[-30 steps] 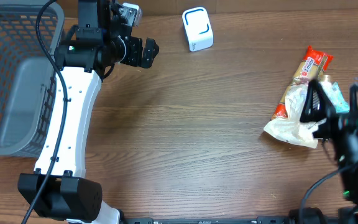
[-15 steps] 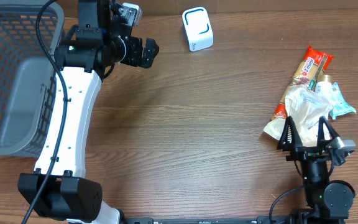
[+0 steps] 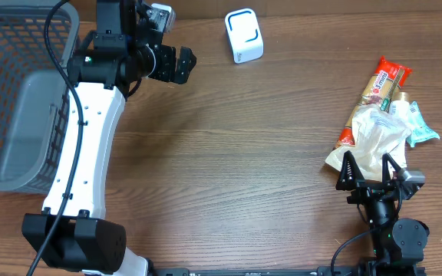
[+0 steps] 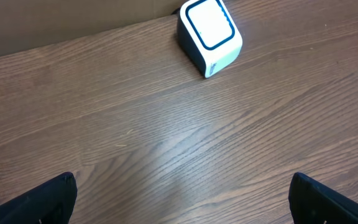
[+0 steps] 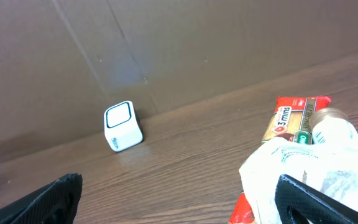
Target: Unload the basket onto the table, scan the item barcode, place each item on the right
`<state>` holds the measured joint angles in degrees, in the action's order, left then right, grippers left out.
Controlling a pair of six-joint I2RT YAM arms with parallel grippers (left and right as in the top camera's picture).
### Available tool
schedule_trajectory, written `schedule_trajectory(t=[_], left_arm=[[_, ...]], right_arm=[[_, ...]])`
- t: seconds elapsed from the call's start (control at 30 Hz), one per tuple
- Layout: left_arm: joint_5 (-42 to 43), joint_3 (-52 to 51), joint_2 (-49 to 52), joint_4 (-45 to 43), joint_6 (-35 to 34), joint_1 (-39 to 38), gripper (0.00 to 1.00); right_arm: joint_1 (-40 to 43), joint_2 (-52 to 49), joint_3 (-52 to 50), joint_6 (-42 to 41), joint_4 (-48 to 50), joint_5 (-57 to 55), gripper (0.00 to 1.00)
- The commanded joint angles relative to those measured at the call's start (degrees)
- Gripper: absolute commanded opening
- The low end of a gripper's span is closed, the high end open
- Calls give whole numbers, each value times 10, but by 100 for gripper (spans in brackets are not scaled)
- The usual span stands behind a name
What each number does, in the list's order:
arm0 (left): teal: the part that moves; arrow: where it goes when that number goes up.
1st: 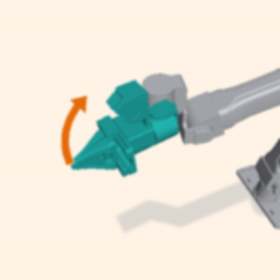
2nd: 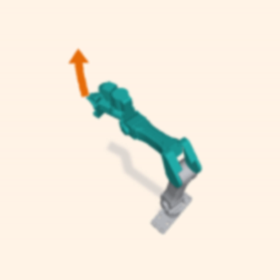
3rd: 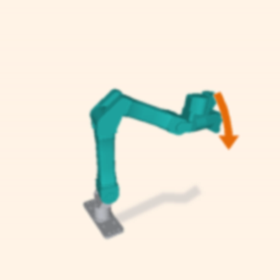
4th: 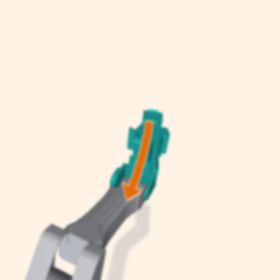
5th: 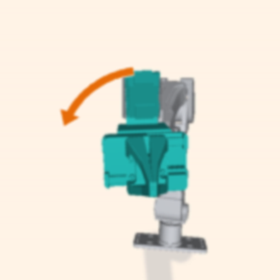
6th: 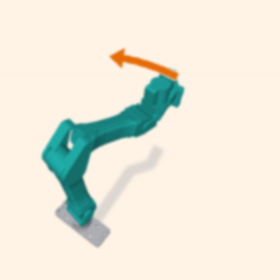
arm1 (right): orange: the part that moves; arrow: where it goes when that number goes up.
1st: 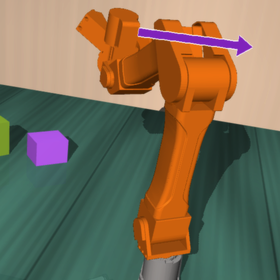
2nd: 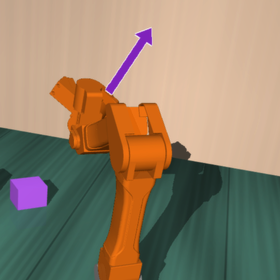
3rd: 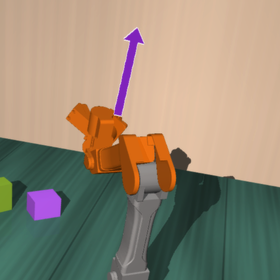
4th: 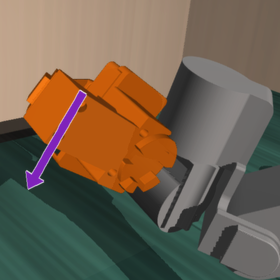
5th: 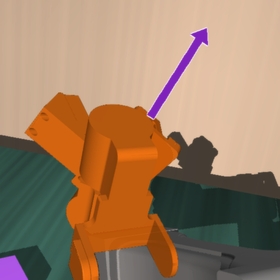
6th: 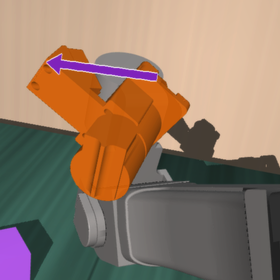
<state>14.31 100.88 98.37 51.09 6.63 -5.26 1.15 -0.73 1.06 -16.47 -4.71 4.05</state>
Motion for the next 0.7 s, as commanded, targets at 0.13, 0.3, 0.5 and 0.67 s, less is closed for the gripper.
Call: schedule_trajectory(t=[0.13, 0.3, 0.5, 0.67], left_arm=[[1, 5, -9, -1, 11, -4, 100], [1, 5, -9, -1, 11, -4, 100], [1, 5, -9, -1, 11, -3, 100], [-34, 0, -58, -2, 11, -4, 100]], right_arm=[[5, 5, -6, 0, 2, -3, 100], [5, 5, -6, 0, 2, -3, 100], [5, 5, -6, 0, 2, -3, 100], [5, 5, -6, 0, 2, -3, 100]])
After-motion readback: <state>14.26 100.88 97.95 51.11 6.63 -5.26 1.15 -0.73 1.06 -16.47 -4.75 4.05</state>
